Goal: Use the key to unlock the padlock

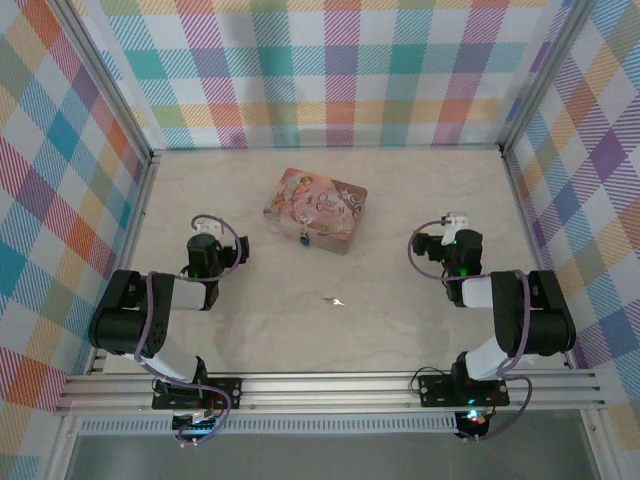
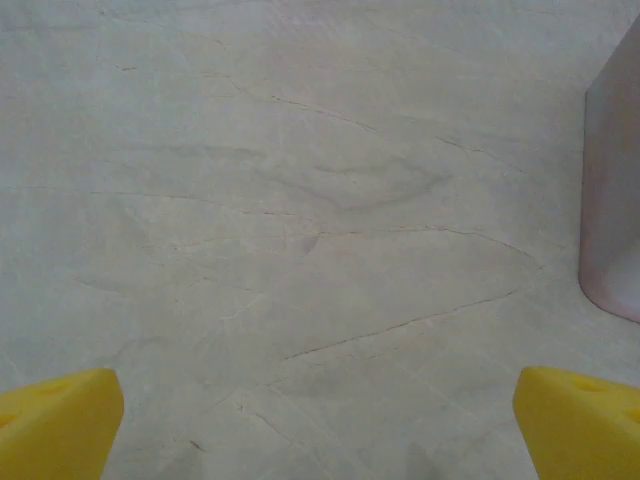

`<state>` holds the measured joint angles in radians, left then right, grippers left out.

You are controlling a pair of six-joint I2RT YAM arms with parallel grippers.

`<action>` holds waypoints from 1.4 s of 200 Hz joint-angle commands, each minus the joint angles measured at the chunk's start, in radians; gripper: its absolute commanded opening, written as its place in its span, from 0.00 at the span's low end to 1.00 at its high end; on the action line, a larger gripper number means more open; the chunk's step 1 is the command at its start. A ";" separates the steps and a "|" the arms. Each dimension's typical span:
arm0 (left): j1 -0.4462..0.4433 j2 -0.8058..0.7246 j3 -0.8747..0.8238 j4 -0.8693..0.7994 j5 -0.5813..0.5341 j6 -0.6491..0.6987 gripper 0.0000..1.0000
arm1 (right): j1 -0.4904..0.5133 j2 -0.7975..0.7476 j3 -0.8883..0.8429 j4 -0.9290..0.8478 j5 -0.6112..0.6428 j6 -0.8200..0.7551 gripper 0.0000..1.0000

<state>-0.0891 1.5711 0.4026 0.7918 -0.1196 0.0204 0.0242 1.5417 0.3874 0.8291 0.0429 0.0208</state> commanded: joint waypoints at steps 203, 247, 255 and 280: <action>0.016 -0.073 0.074 -0.129 -0.018 -0.006 1.00 | -0.008 -0.090 0.050 -0.113 0.050 0.020 1.00; 0.022 -0.179 0.213 -0.392 -0.057 -0.061 1.00 | -0.009 -0.251 0.148 -0.435 0.013 0.082 1.00; 0.029 -0.196 0.235 -0.410 -0.019 -0.098 1.00 | -0.008 -0.284 0.153 -0.456 -0.009 0.113 1.00; 0.057 -0.151 0.422 -0.617 0.154 -0.279 1.00 | -0.009 -0.379 0.226 -0.671 -0.031 0.415 1.00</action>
<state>-0.0658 1.3937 0.6720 0.3969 -0.1005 -0.0856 0.0242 1.2327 0.5354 0.4171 0.0517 0.1528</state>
